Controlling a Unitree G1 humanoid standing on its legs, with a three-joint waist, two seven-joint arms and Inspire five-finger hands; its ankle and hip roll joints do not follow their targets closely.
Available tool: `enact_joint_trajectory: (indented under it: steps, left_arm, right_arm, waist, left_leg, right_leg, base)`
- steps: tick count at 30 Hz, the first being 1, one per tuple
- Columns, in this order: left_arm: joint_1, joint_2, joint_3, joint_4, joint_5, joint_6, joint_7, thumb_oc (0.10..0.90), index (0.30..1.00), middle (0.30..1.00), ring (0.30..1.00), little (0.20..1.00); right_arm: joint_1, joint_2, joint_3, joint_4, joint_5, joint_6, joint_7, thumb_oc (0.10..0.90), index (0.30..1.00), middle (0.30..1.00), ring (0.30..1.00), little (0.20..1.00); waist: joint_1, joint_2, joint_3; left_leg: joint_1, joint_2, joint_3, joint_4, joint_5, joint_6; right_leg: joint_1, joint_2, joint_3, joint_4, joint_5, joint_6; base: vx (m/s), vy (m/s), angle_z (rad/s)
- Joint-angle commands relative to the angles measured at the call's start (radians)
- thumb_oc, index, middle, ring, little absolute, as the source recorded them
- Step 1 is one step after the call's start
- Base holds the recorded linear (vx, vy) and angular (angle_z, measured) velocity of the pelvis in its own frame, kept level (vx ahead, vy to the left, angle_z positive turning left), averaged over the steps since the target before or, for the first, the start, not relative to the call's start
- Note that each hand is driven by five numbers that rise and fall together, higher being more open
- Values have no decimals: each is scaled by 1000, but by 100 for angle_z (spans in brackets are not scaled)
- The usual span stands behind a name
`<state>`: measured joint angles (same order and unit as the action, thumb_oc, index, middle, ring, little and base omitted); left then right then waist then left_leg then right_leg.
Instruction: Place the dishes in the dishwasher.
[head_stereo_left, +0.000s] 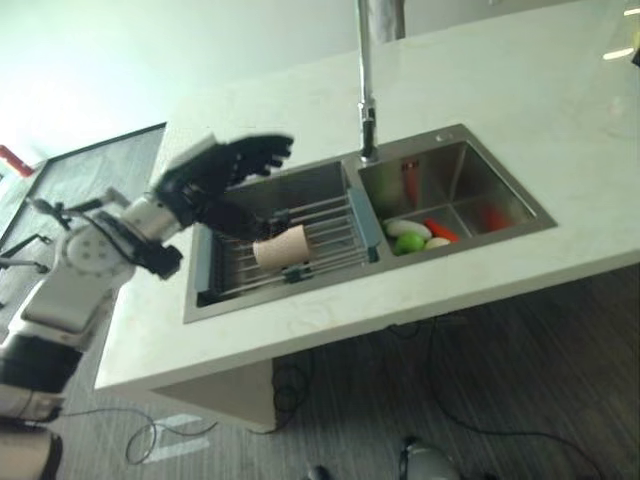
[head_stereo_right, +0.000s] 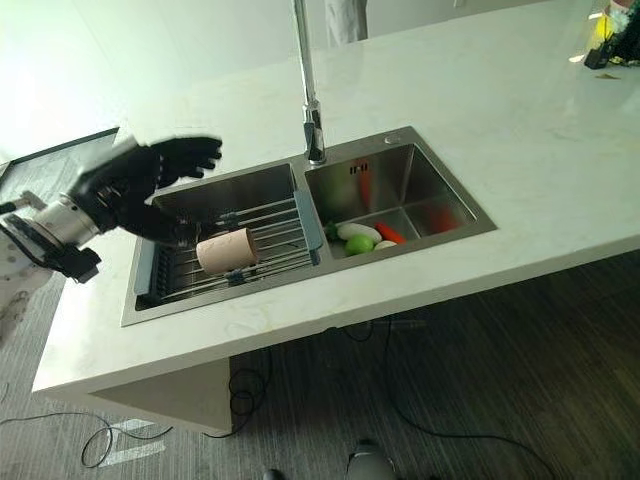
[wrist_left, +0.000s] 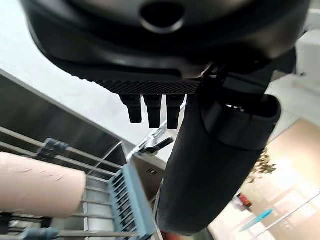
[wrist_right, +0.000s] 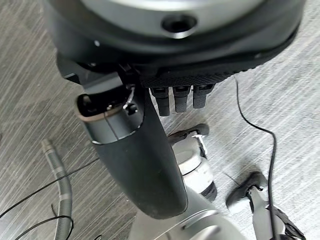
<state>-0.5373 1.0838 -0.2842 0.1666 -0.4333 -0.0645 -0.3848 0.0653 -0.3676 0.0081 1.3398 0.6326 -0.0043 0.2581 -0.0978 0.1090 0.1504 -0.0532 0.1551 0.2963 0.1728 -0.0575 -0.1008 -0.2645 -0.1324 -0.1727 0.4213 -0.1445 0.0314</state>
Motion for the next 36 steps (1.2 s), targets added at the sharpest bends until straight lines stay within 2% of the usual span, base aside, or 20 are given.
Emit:
enact_joint_trajectory:
  steps: [1, 4, 8, 21, 27, 36]
  left_arm:
    - [-131, 52, 108, 9, 98, -66, 13, 800, 900, 900, 900, 900]
    - [-149, 70, 67, 35, 170, -94, 18, 800, 900, 900, 900, 900]
    - [-161, 91, 40, 36, 242, -96, 84, 800, 900, 900, 900, 900]
    - [-84, 91, 138, 50, 250, -119, 231, 800, 900, 900, 900, 900]
    - [-49, 84, 175, 56, 262, -103, 243, 800, 900, 900, 900, 900]
    - [-63, 76, 138, 81, 309, -66, 241, 800, 900, 900, 900, 900]
  right_arm:
    - [-33, -11, -25, -7, 54, -2, 23, 800, 900, 900, 900, 900]
    - [-31, -18, -23, -17, 61, -1, 25, 800, 900, 900, 900, 900]
    - [-28, -30, -17, -39, 77, -9, 22, 800, 900, 900, 900, 900]
    - [-9, -29, -23, -65, 71, -16, 41, 800, 900, 900, 900, 900]
    - [1, -33, -30, -69, 55, -17, 45, 800, 900, 900, 900, 900]
    - [0, -33, -26, -88, 43, -30, 61, 800, 900, 900, 900, 900]
  waist:
    - [-3, -3, 26]
    - [-7, 6, 29]
    - [-11, 19, 33]
    - [-12, 28, 41]
    - [-16, 29, 48]
    - [-31, 27, 70]
  left_leg:
    - [-32, 1, -23, 127, -127, 17]
    - [-36, -2, -17, 127, -122, 16]
    - [-46, -8, -10, 127, -115, 15]
    - [-53, -16, -4, 127, -112, 19]
    - [-54, -18, -4, 127, -113, 21]
    - [-67, -23, -15, 127, -116, 26]
  right_leg:
    - [116, -51, -16, -121, -29, 119]
    - [111, -55, -14, -121, -25, 120]
    - [101, -63, -14, -121, -22, 121]
    - [94, -75, -20, -121, -18, 123]
    - [91, -75, -14, -121, -16, 125]
    - [72, -70, 9, -121, -7, 127]
  base:
    - [0, 0, 0]
    - [2, 31, -1]
    - [5, 59, -5]
    - [7, 8, -1]
    - [39, 17, 0]
    - [39, 8, -1]
